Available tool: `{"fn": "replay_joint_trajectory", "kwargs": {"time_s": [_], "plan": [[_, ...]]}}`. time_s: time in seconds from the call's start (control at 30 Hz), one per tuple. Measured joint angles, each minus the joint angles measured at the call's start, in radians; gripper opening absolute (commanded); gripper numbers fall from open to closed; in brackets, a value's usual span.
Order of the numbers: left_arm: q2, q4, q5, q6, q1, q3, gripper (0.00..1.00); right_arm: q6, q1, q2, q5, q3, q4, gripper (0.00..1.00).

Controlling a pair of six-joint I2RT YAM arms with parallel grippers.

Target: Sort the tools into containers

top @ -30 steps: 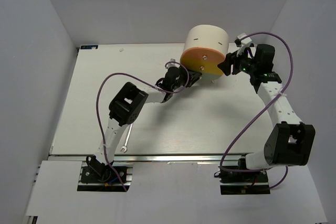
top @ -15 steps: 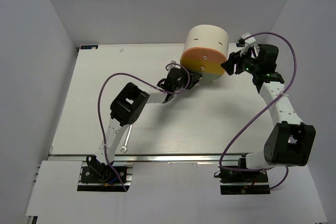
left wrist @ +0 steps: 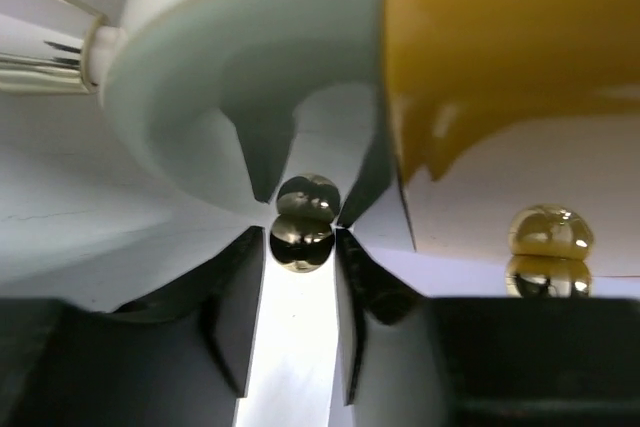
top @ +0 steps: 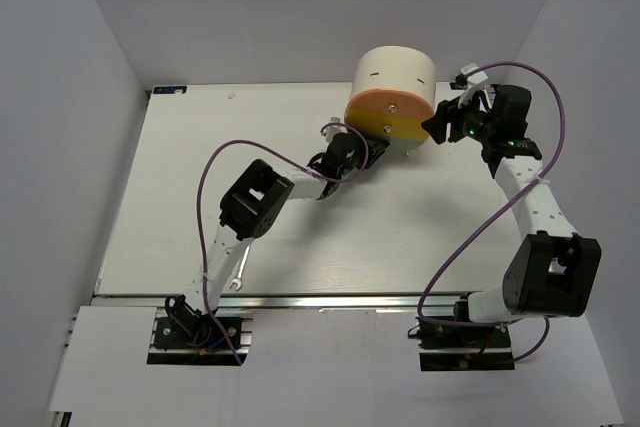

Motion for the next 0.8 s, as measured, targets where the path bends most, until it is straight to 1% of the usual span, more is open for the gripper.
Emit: {"fn": "replay_joint_trajectory", "kwargs": {"time_s": [0.03, 0.2, 0.27, 0.4, 0.43, 0.47, 0.63, 0.8], "plan": [[0.000, 0.004, -0.004, 0.000, -0.001, 0.000, 0.37, 0.000, -0.001, 0.000, 0.000, 0.000, 0.000, 0.63], [0.000, 0.041, -0.023, -0.003, -0.003, -0.018, 0.25, 0.000, -0.003, 0.000, -0.004, -0.003, 0.000, 0.63], [-0.001, 0.077, -0.029, -0.007, -0.003, -0.042, 0.19, 0.000, -0.003, -0.001, -0.006, -0.008, 0.001, 0.63], [-0.025, 0.151, -0.050, -0.011, -0.003, -0.118, 0.15, 0.000, -0.003, -0.001, -0.007, -0.013, -0.001, 0.63], [-0.032, 0.163, -0.052, -0.011, -0.003, -0.134, 0.12, 0.000, -0.003, -0.002, -0.007, -0.013, 0.000, 0.63], [-0.044, 0.178, -0.056, -0.010, -0.003, -0.161, 0.11, 0.000, -0.003, -0.002, -0.007, -0.013, 0.000, 0.63], [-0.117, 0.214, -0.059, -0.006, -0.003, -0.282, 0.10, 0.000, -0.003, -0.006, -0.007, -0.013, -0.001, 0.63], [-0.171, 0.228, -0.042, 0.010, -0.003, -0.364, 0.10, 0.000, -0.003, -0.016, -0.009, -0.013, -0.001, 0.63]]}}
